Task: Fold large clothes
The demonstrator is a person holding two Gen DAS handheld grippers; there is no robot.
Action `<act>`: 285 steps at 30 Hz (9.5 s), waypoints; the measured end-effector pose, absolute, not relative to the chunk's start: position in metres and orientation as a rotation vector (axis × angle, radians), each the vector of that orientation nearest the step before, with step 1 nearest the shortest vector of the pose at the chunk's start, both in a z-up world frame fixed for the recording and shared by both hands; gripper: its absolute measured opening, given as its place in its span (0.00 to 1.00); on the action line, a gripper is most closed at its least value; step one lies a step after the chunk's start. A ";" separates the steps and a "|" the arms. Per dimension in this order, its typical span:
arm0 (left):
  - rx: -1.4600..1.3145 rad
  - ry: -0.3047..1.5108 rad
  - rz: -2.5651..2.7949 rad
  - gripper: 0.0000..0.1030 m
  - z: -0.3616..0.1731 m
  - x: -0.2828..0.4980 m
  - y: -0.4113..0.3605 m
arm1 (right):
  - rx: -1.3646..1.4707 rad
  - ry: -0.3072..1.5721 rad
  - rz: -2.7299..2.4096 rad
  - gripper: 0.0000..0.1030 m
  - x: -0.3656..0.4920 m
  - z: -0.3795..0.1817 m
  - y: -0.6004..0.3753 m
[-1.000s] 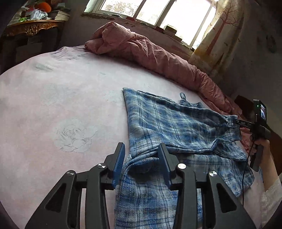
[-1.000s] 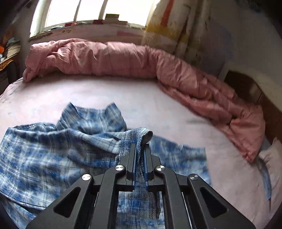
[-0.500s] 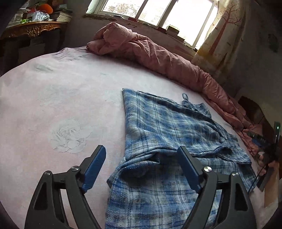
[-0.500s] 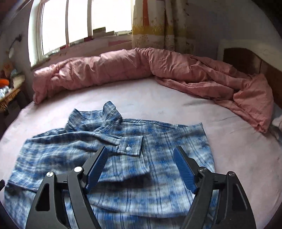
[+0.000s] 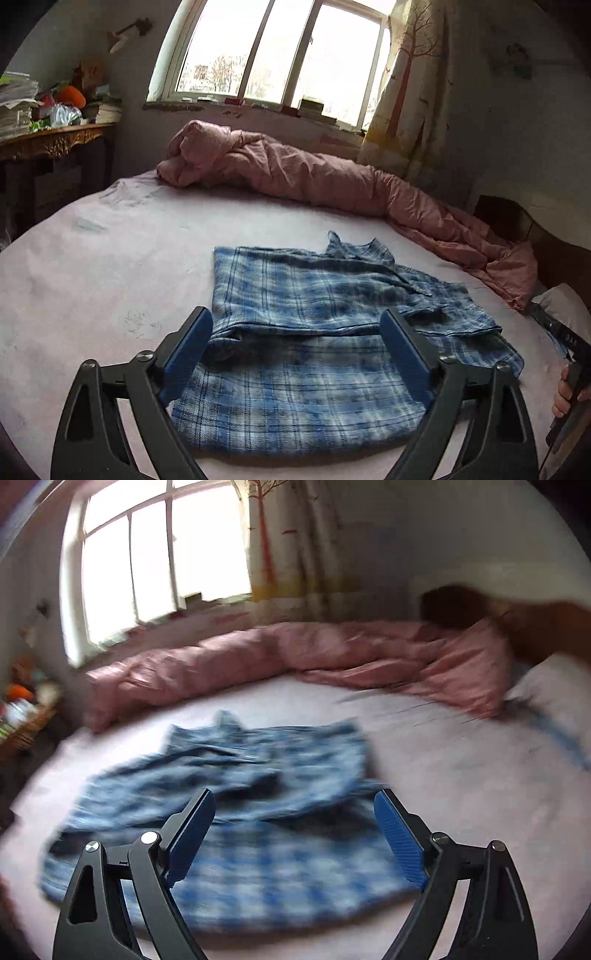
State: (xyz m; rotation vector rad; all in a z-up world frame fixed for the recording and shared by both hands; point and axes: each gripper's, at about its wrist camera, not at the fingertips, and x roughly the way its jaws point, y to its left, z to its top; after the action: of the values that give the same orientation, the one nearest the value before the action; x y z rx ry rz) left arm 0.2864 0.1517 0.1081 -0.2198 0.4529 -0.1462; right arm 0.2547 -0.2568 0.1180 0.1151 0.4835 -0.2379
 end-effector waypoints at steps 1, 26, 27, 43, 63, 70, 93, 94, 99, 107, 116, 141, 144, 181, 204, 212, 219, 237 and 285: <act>-0.215 0.424 -0.127 0.96 0.114 0.278 0.148 | 0.079 0.442 -0.237 0.87 0.240 0.118 -0.253; -0.012 0.471 -0.121 0.99 0.051 0.250 0.072 | -0.055 0.622 -0.056 1.00 0.251 0.050 -0.229; 0.017 0.509 -0.137 0.99 0.045 0.252 0.067 | -0.053 0.672 -0.020 1.00 0.257 0.043 -0.229; 0.272 0.825 -0.183 0.88 -0.005 0.275 0.029 | -0.266 0.909 0.019 1.00 0.274 -0.011 -0.187; 0.189 0.744 -0.014 0.03 0.008 0.293 0.077 | -0.239 0.776 -0.203 0.05 0.283 0.002 -0.230; 0.190 0.714 -0.028 0.02 0.042 0.215 0.094 | -0.348 0.691 -0.136 0.04 0.200 0.037 -0.220; -0.072 0.568 0.021 0.81 0.015 0.039 0.147 | 0.145 0.609 -0.026 0.78 0.015 0.016 -0.320; -0.136 0.591 0.004 0.81 0.013 0.040 0.156 | 0.183 0.615 -0.024 0.78 0.015 0.015 -0.325; -0.420 0.698 -0.046 0.83 -0.006 0.062 0.196 | 0.415 0.678 -0.054 0.78 0.040 0.002 -0.367; -0.327 0.727 -0.143 0.13 0.000 0.099 0.182 | 0.280 0.779 0.000 0.08 0.094 0.000 -0.356; -0.291 0.544 -0.054 0.08 0.042 0.028 0.197 | 0.329 0.511 -0.079 0.05 -0.011 0.050 -0.357; 0.431 0.621 -0.115 0.99 0.017 0.021 0.050 | -0.292 0.620 0.256 0.81 -0.042 0.037 -0.212; 0.428 0.673 -0.057 1.00 0.004 0.039 0.058 | -0.337 0.712 0.184 0.81 -0.022 0.017 -0.204; -0.004 0.750 0.045 0.06 0.047 0.306 0.134 | -0.128 0.757 -0.064 0.07 0.294 0.039 -0.259; 0.116 0.859 0.084 0.12 0.012 0.330 0.123 | -0.203 0.814 -0.053 0.07 0.317 0.004 -0.250; -0.074 0.479 -0.088 0.64 0.072 0.268 0.131 | -0.118 0.690 -0.042 0.15 0.300 0.022 -0.260; -0.106 0.377 -0.089 0.88 0.084 0.239 0.133 | 0.072 0.471 -0.112 0.92 0.257 0.054 -0.291; -0.144 0.708 0.095 0.65 0.018 0.290 0.187 | -0.020 0.852 -0.123 0.49 0.297 0.011 -0.322; -0.196 0.568 0.120 0.93 0.029 0.230 0.205 | 0.044 0.662 -0.354 0.93 0.227 0.036 -0.349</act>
State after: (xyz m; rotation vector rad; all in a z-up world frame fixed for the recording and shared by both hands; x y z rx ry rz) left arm 0.2301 0.2048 0.0293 -0.1963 0.5685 0.1201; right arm 0.2273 -0.3495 0.0359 0.0440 0.6617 -0.3544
